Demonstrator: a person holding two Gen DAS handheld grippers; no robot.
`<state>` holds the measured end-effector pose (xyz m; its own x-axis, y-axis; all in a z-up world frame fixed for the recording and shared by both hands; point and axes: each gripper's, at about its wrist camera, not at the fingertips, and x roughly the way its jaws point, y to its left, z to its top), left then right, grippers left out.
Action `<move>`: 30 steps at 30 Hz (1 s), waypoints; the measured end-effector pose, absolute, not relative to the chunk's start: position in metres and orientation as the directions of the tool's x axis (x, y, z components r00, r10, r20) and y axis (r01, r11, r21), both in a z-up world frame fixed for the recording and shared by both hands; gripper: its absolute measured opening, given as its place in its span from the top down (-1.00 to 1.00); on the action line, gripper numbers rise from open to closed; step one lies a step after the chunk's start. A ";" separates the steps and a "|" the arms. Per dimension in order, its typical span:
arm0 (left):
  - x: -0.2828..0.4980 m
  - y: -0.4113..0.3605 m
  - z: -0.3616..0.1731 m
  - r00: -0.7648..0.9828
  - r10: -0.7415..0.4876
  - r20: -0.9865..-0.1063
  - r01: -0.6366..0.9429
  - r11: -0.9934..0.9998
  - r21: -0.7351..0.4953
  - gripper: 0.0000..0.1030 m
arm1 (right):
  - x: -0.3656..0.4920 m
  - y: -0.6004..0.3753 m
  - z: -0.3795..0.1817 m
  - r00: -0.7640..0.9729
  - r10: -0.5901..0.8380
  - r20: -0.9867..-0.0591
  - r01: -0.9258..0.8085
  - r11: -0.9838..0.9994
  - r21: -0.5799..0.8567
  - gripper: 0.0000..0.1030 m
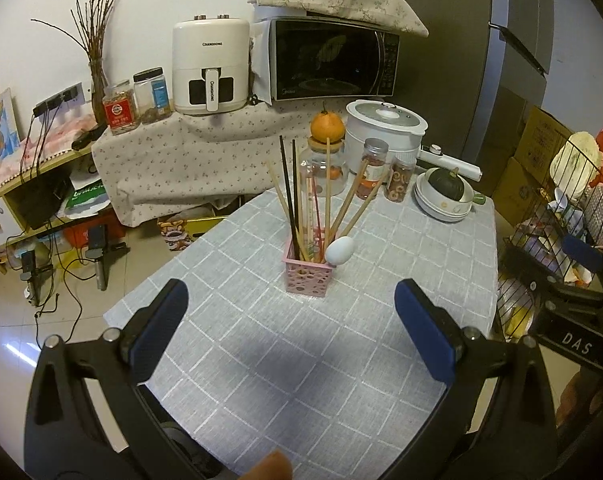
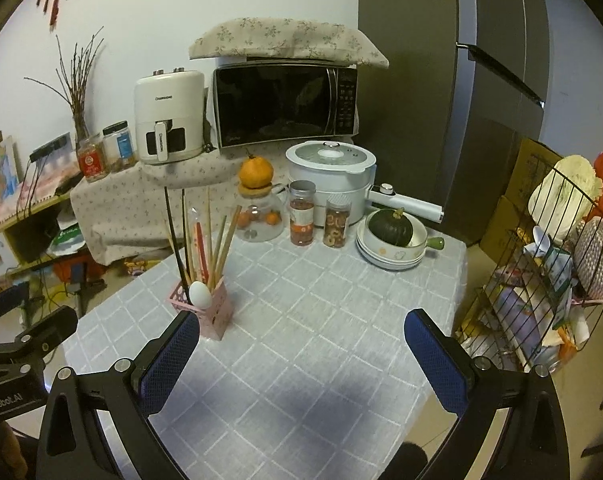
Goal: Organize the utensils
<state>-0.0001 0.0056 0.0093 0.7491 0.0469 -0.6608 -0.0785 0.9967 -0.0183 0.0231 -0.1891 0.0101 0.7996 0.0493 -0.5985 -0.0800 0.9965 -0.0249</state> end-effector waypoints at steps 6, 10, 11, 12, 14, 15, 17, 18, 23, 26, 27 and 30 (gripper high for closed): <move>0.000 0.005 0.010 0.751 0.051 -0.659 -0.078 0.997 -0.012 -0.99 | 0.023 -0.190 0.009 0.798 0.051 -0.601 -0.079 0.997 -0.020 -1.00; 0.000 0.006 0.011 0.751 0.048 -0.659 -0.078 0.997 -0.017 -0.99 | 0.024 -0.190 0.009 0.797 0.052 -0.601 -0.081 0.996 -0.021 -1.00; 0.001 0.007 0.011 0.750 0.048 -0.659 -0.079 0.997 -0.017 -0.99 | 0.024 -0.190 0.009 0.796 0.053 -0.602 -0.082 0.996 -0.022 -1.00; 0.001 0.006 0.011 0.750 0.049 -0.660 -0.078 0.997 -0.015 -0.99 | 0.024 -0.190 0.009 0.796 0.051 -0.603 -0.081 0.996 -0.023 -1.00; 0.000 0.007 0.011 0.749 0.048 -0.661 -0.077 0.997 -0.015 -0.99 | 0.025 -0.190 0.008 0.794 0.052 -0.605 -0.082 0.996 -0.021 -1.00; 0.000 0.007 0.011 0.749 0.047 -0.660 -0.076 0.997 -0.016 -0.99 | 0.025 -0.190 0.007 0.793 0.052 -0.607 -0.082 0.996 -0.021 -1.00; 0.001 0.006 0.011 0.750 0.048 -0.660 -0.075 0.997 -0.012 -0.99 | 0.025 -0.190 0.007 0.794 0.051 -0.606 -0.080 0.997 -0.021 -1.00; 0.000 0.006 0.011 0.750 0.050 -0.660 -0.077 0.997 -0.012 -0.99 | 0.025 -0.190 0.007 0.794 0.052 -0.605 -0.081 0.996 -0.021 -1.00; 0.000 0.006 0.011 0.751 0.044 -0.659 -0.075 0.997 -0.019 -0.99 | 0.025 -0.190 0.007 0.793 0.054 -0.607 -0.082 0.996 -0.019 -1.00; -0.001 0.006 0.009 0.752 0.043 -0.657 -0.075 0.997 -0.020 -0.99 | 0.025 -0.190 0.006 0.793 0.053 -0.607 -0.081 0.997 -0.019 -1.00; -0.001 0.006 0.009 0.751 0.042 -0.659 -0.073 0.997 -0.019 -0.99 | 0.024 -0.190 0.006 0.793 0.054 -0.607 -0.081 0.997 -0.017 -1.00; -0.002 0.005 0.009 0.749 0.040 -0.661 -0.072 0.997 -0.022 -0.99 | 0.025 -0.190 0.006 0.794 0.051 -0.606 -0.079 0.997 -0.020 -1.00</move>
